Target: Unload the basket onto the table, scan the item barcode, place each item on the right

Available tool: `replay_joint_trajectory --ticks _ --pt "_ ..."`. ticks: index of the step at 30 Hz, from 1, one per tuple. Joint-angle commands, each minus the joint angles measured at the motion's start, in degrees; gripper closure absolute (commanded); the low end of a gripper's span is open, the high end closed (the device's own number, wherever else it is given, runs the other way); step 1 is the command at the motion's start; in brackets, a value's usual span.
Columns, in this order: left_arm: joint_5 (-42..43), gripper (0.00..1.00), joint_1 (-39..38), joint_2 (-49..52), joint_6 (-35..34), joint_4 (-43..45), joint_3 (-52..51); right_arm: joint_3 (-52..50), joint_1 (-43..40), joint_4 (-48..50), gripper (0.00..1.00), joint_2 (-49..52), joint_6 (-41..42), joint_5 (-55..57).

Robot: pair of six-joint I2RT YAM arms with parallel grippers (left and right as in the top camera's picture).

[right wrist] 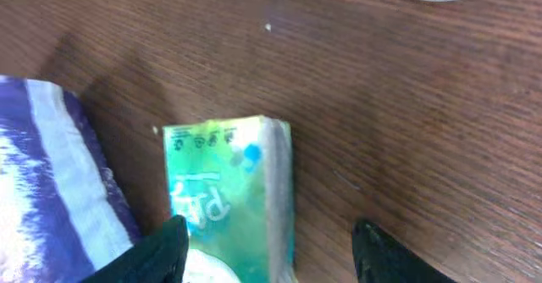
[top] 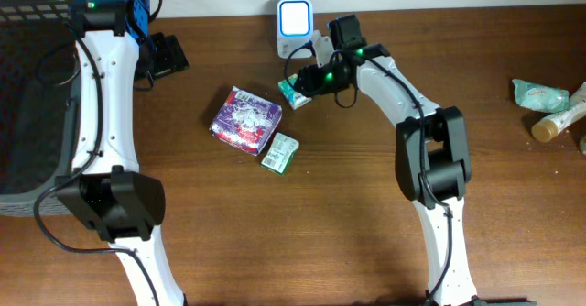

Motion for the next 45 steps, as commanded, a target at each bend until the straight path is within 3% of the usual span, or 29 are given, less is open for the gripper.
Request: replay_joint_trajectory --ticks 1,5,9,11,17,20,28,30,33,35,37,42,45 --pt "-0.02 0.01 0.20 0.72 -0.55 -0.09 -0.22 -0.17 0.96 0.85 0.41 0.66 0.33 -1.88" --pt "-0.02 0.01 0.20 0.72 -0.55 -0.09 -0.22 -0.20 1.07 0.79 0.51 3.04 2.60 -1.88" --pt "-0.02 0.01 0.20 0.72 -0.55 -0.09 -0.22 -0.17 1.66 0.63 0.78 3.76 2.69 -3.21" --pt "-0.02 0.01 0.20 0.72 -0.55 -0.09 -0.22 -0.11 1.66 0.11 0.96 3.74 2.69 -3.19" --pt "-0.02 0.01 0.20 0.72 -0.55 -0.09 -0.22 6.97 1.62 -8.31 0.96 0.28 0.94 -1.44" --pt "-0.02 0.01 0.20 0.72 -0.57 -0.09 -0.22 11.04 1.62 -11.78 0.96 -0.42 -1.29 5.22" --pt "-0.02 0.01 0.20 0.72 -0.55 -0.09 -0.22 17.22 7.17 -17.46 0.96 -0.42 -12.20 46.88" --pt "-0.02 0.01 0.20 0.72 -0.57 -0.09 -0.22 17.46 10.12 -14.27 0.96 -0.42 -16.17 60.98" --pt "-0.02 0.01 0.20 0.72 -0.57 -0.09 -0.22 17.46 13.70 -3.04 0.96 -0.39 -25.97 71.97" --pt "-0.02 0.01 0.20 0.72 -0.55 -0.09 -0.22 17.46 14.25 6.10 0.96 -0.37 -32.17 72.06" --pt "-0.02 0.01 0.20 0.72 -0.57 -0.09 -0.22 17.46 13.81 13.22 0.96 -0.33 -32.89 69.29" --pt "-0.02 0.01 0.20 0.72 -0.57 -0.09 -0.22 17.33 10.82 18.32 0.96 -0.13 -34.07 46.88" --pt "-0.02 0.01 0.20 0.72 -0.55 -0.09 -0.22 17.18 9.07 19.89 0.96 0.76 -34.07 44.63"
